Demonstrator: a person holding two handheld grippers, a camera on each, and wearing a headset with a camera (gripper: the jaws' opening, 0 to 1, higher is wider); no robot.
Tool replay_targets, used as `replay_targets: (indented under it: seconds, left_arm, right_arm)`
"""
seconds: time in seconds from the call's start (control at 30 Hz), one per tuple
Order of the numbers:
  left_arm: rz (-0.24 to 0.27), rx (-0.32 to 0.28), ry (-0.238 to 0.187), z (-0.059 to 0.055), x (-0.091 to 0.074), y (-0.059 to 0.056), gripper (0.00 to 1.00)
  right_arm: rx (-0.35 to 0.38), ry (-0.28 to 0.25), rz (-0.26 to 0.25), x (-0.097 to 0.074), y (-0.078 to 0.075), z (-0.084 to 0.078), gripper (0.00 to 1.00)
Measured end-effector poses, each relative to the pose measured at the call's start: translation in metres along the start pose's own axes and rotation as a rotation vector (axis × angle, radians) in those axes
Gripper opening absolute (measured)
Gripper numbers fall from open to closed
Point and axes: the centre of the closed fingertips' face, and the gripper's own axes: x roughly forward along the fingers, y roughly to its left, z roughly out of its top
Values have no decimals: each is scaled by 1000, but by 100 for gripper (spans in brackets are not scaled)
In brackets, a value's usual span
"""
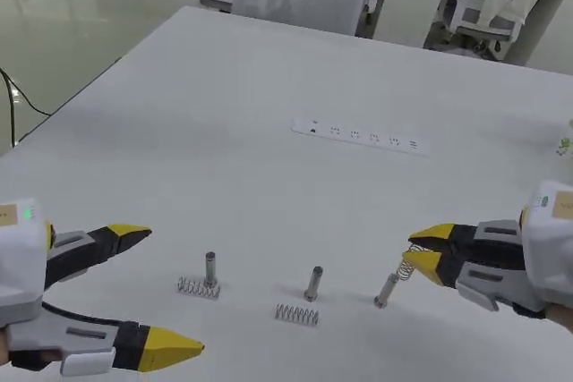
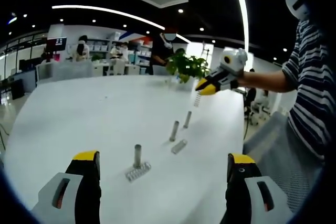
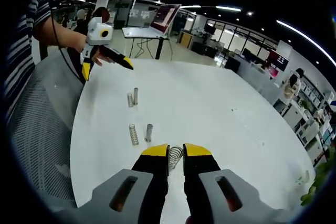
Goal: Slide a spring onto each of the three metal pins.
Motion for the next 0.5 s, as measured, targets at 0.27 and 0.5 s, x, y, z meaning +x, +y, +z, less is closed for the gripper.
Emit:
replay_targets:
  seconds: [0.27,0.5]
  left_arm:
    - [13,-7,-7,0,-4,2,98]
    - [27,-19,-9,-2,-7,4,98]
  right_arm:
    - [41,7,-9,8,-4,-7,7]
    - [55,16,-18,13,-6,-14,7]
